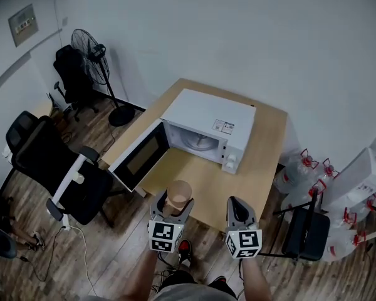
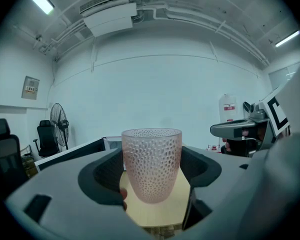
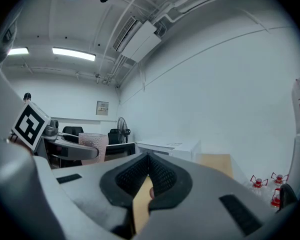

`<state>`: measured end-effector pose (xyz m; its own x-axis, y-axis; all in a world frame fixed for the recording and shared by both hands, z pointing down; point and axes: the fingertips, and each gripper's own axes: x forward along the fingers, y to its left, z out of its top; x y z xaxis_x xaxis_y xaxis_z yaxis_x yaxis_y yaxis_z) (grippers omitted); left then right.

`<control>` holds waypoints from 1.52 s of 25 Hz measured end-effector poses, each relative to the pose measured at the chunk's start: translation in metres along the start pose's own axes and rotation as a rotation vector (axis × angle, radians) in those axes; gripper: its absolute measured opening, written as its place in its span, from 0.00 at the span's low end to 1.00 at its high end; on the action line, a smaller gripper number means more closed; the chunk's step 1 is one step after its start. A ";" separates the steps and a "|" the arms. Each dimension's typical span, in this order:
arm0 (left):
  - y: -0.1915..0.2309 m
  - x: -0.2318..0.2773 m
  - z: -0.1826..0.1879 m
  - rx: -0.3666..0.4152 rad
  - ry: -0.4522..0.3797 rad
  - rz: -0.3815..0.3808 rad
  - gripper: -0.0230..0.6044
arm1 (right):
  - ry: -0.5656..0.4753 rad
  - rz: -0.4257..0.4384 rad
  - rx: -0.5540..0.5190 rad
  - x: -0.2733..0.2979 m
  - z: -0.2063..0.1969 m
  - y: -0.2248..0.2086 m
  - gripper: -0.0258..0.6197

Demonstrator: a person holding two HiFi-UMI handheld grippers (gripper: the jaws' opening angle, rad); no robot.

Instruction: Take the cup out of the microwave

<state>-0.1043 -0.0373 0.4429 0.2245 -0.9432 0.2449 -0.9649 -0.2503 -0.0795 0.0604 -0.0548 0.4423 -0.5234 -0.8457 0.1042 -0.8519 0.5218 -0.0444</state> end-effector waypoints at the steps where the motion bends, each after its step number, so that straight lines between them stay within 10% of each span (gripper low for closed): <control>1: -0.003 -0.008 -0.002 -0.003 0.001 0.002 0.62 | -0.001 0.005 -0.003 -0.006 0.000 0.003 0.07; 15: -0.028 -0.099 -0.022 -0.022 0.009 0.062 0.62 | 0.004 0.041 -0.004 -0.066 -0.016 0.027 0.07; 38: -0.027 -0.105 -0.023 -0.017 0.004 0.067 0.62 | -0.002 0.051 -0.019 -0.068 -0.013 0.036 0.07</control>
<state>-0.1050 0.0730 0.4412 0.1590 -0.9567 0.2437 -0.9799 -0.1830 -0.0793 0.0651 0.0229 0.4468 -0.5659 -0.8184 0.1001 -0.8239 0.5659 -0.0309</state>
